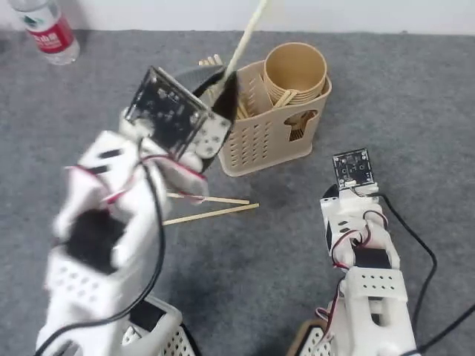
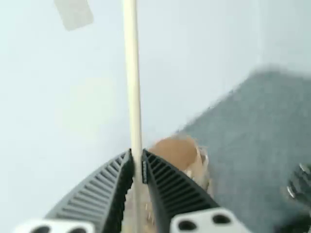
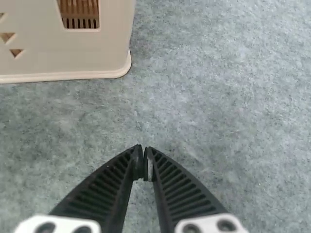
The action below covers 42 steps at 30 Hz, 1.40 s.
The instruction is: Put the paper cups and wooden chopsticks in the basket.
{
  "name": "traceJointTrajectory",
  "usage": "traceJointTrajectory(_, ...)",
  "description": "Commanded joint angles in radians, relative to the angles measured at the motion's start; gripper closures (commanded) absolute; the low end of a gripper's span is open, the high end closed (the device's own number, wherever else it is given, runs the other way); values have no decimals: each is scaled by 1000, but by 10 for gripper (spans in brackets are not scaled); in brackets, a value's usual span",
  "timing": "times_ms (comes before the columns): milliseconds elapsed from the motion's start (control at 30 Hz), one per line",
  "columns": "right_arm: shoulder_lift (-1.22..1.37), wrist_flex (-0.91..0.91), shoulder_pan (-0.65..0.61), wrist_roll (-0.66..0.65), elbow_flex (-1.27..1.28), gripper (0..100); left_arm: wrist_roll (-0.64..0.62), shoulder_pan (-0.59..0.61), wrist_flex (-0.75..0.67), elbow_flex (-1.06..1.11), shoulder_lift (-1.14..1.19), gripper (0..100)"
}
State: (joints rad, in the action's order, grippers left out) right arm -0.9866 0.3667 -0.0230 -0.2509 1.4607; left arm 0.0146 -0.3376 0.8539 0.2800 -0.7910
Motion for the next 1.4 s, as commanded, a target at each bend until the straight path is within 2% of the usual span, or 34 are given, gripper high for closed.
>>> traceJointTrajectory(0, -18, -8, -8, -12, -5, 987, -78, -2, -549, 320, -37, 988)
traceJointTrajectory(133, -18, -8, -10, -12, -5, 987, -157, 8, -850, 553, -20, 988)
traceJointTrajectory(233, -18, -8, -12, -12, -5, 987, -203, 46, -1025, 647, 44, 988)
traceJointTrajectory(433, -18, -10, -12, -12, -5, 987, -226, 95, -1215, 665, 279, 988)
traceJointTrajectory(533, -18, -13, -12, -12, -5, 987, -221, 97, -1257, 665, 354, 988)
traceJointTrajectory(700, -18, -16, -13, -12, -5, 987, -218, 94, -1260, 656, 321, 988)
traceJointTrajectory(900, -18, -16, -13, -12, -5, 987, -216, 66, -1068, 484, 232, 988)
traceJointTrajectory(1033, -18, -16, -13, -12, -5, 987, -219, 66, -1037, 389, 264, 988)
traceJointTrajectory(1133, -18, -15, -13, -12, -5, 987, -218, 64, -1062, 355, 313, 988)
traceJointTrajectory(1300, -18, -16, -10, -12, -5, 987, -215, 63, -1231, 355, 440, 988)
traceJointTrajectory(1367, -18, -18, -8, -12, -5, 987, -209, 63, -1252, 357, 491, 988)
